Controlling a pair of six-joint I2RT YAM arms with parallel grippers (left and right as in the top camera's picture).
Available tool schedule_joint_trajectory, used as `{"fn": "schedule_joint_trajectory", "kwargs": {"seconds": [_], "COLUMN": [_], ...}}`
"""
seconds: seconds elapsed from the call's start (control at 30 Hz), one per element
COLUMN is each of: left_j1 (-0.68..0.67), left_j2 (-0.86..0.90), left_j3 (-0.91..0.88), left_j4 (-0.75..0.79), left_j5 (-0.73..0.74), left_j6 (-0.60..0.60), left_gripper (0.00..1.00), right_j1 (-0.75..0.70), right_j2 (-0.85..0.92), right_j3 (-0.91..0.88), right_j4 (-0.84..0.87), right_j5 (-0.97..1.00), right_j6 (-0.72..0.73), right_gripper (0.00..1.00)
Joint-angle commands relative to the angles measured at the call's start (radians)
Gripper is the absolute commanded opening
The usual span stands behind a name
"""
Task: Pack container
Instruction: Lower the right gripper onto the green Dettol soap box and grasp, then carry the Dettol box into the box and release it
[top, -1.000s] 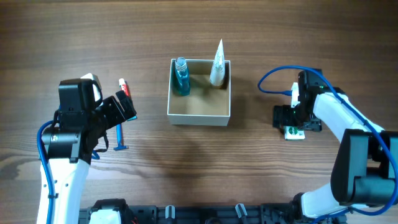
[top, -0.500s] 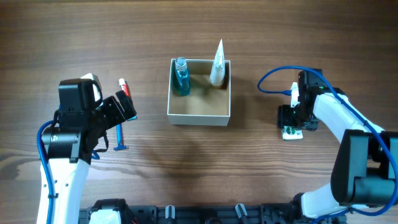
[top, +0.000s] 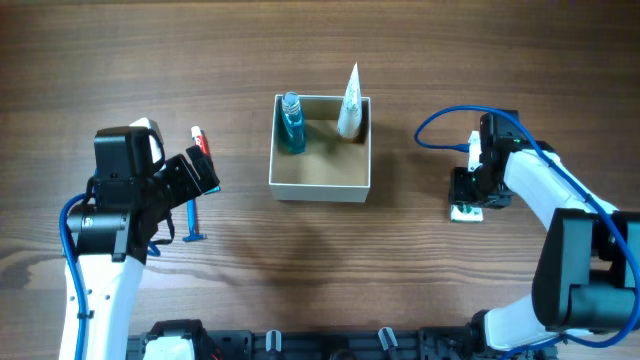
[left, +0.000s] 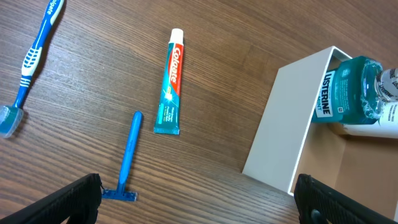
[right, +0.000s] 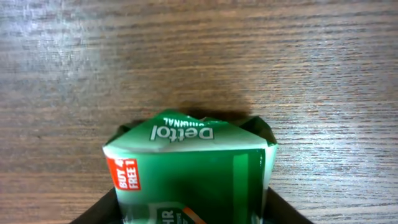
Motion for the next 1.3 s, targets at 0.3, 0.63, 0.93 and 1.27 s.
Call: {"fn": "schedule_joint_trajectory", "kwargs": {"seconds": [0.3,0.63,0.93,1.27], "left_j1": [-0.005,-0.005,-0.005,-0.005], "left_j2": [0.001,0.001,0.001,0.001], "left_j3": [0.016,0.016,0.016,0.016], "left_j4": [-0.001,-0.001,-0.001,0.000], "left_j5": [0.027,0.027,0.027,0.027], "left_j6": [-0.009,-0.009,-0.009,-0.009], "left_gripper": [1.00,1.00,1.00,1.00], "right_j1": [0.004,0.205,0.525,0.731], "right_j2": [-0.074,-0.357,-0.362,-0.206], "right_j3": [0.203,0.399,0.399,0.399], "right_j4": [-0.161,-0.182,-0.030,0.130], "right_j5": [-0.020,-0.131,-0.031,0.135], "right_j6": [0.080,0.243,0.372,0.279], "right_gripper": [0.04,0.04,0.04,0.04]}}
